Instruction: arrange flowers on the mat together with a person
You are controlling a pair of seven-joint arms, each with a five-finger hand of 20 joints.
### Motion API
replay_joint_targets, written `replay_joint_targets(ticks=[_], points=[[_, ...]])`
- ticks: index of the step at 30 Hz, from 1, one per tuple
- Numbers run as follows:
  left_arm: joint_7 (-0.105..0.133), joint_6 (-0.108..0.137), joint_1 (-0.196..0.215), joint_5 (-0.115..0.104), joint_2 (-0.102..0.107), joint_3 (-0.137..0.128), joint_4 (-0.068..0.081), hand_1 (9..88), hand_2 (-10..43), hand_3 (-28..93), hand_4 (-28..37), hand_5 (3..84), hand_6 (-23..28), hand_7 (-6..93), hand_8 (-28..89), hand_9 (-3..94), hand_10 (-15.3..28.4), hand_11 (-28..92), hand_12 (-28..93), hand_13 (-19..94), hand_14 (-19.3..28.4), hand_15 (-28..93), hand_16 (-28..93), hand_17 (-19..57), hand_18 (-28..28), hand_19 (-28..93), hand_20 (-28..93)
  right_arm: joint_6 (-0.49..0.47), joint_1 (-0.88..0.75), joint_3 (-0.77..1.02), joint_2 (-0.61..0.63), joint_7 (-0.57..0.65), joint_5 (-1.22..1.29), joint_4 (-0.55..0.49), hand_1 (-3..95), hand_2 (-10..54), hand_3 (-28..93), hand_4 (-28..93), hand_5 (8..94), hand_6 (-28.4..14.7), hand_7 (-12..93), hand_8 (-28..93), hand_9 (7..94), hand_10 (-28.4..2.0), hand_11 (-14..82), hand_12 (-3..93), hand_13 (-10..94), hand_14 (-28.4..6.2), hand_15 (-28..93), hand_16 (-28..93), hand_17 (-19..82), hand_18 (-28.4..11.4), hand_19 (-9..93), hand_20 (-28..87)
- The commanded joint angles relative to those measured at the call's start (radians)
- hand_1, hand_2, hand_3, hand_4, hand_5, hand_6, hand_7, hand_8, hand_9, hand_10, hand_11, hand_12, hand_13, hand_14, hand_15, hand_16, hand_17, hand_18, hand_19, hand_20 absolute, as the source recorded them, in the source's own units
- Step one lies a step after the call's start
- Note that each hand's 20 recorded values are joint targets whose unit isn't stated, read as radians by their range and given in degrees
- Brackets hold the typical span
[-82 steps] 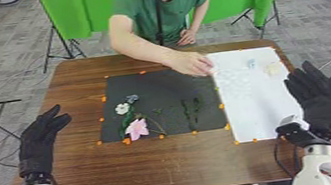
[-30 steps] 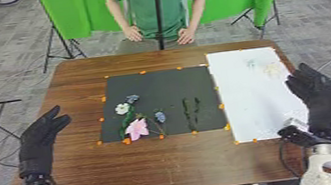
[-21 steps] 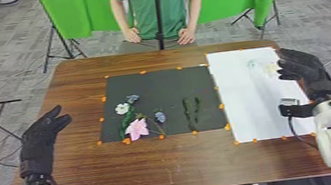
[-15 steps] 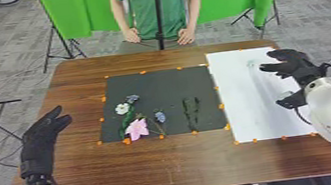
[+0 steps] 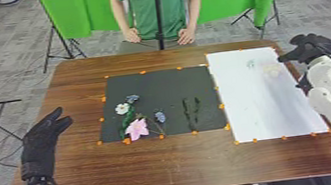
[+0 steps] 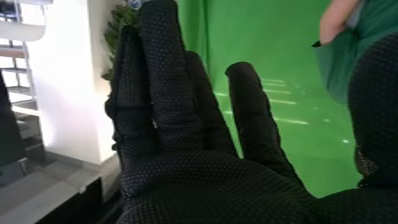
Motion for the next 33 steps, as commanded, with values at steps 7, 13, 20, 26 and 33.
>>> replay_joint_targets(ticks=[7,13,20,26,33], points=[[-0.013,-0.002,0.002,0.005,-0.012,0.015,0.002,30.3,-2.7,68,-24.5,49.3,4.6,11.2,-6,50.8,14.6,20,13,40,17.2,15,2,8.1,10.5,2,18,-0.024,0.116,-0.134,-0.084,-0.043,0.031,0.173,29.0,-9.5,66,-24,43.1,-0.6,14,-8,60.4,-18.0,18.0,21.8,80,-8.8,36,24,43,-19.8,73,40],[-0.015,-0.001,0.005,0.004,-0.015,0.014,0.002,30.3,-2.6,69,-24.6,49.3,4.6,11.2,-6,50.8,14.6,20,13,40,17.2,15,2,8.1,10.6,2,18,-0.029,0.107,-0.154,-0.100,-0.060,0.025,0.187,30.3,-9.5,66,-24,43.9,-0.5,15,-8,63.2,-16.9,18.2,21.2,82,-7.4,37,26,45,-19.1,76,39],[-0.018,-0.002,0.004,0.006,-0.016,0.016,0.001,30.3,-2.5,68,-24.6,49.3,4.7,11.2,-6,50.8,14.6,20,13,40,17.2,15,2,8.1,10.6,2,18,0.012,0.103,-0.205,-0.103,-0.103,0.000,0.208,36.4,-9.5,67,-25,46.7,2.2,18,-10,67.2,-14.2,19.7,21.3,84,-5.4,40,27,46,-18.3,80,39],[-0.020,0.000,0.004,0.005,-0.015,0.014,0.001,30.3,-2.5,68,-24.6,49.3,4.6,11.3,-6,50.7,14.6,20,13,40,17.2,15,2,8.0,10.6,2,18,0.180,0.092,-0.243,-0.096,-0.105,-0.010,0.229,52.1,-9.5,62,-27,67.2,5.4,24,-5,76.7,-10.6,18.5,26.3,89,-2.6,45,30,49,-17.3,87,37],[-0.025,-0.002,0.006,0.006,-0.014,0.010,0.001,30.2,-2.6,69,-24.5,49.2,4.7,11.2,-6,50.7,14.6,21,13,40,17.2,15,2,7.9,10.6,2,18,0.266,0.060,-0.137,-0.080,-0.026,-0.012,0.110,62.1,-9.5,57,-26,80.9,3.7,26,6,92.9,-6.5,8.8,41.1,94,-0.6,48,31,54,-15.9,92,35]])
